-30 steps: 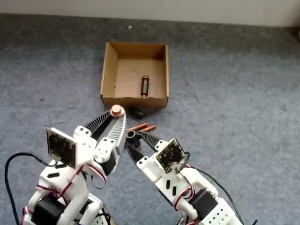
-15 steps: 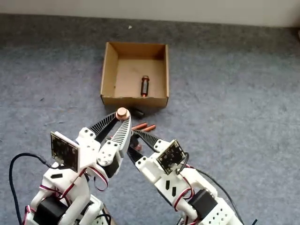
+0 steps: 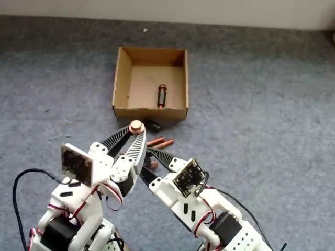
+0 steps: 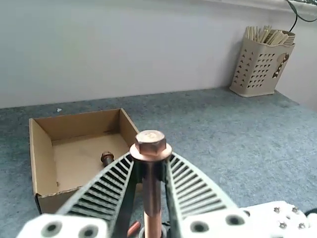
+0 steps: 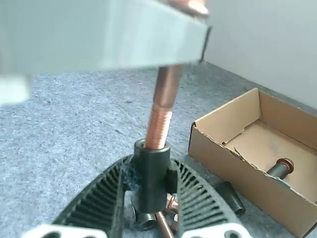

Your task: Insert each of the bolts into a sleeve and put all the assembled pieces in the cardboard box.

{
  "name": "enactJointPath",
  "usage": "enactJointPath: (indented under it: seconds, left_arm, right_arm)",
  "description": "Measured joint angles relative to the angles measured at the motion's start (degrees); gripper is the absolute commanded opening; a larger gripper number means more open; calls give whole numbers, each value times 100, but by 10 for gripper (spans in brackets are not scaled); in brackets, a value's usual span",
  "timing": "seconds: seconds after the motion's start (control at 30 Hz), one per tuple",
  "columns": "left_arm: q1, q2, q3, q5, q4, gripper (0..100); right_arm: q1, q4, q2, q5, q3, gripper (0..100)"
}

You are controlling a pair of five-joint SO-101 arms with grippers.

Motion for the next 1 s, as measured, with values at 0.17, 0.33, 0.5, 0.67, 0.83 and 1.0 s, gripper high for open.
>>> enactJointPath:
  seconds: [0.17, 0.33, 0.5, 0.67, 0.83, 1.0]
  left_arm:
    - [0, 9, 70, 0, 0, 5]
    - [9, 18, 70, 18, 0, 5]
    - [35, 18, 70, 26, -9, 5]
    - [53, 18, 97, 35, -26, 151]
    - [-70, 26, 246, 18, 18, 178]
    - [-290, 0, 246, 18, 176, 177]
  right_arm:
    - [0, 0, 0, 0, 0, 5]
    - [343, 0, -9, 9, 0, 5]
    - [765, 0, -9, -765, -26, 5]
    - [976, 0, -9, -1240, -26, 5]
    - [1222, 0, 0, -1327, -35, 5]
    - [1196, 0, -9, -1327, -35, 5]
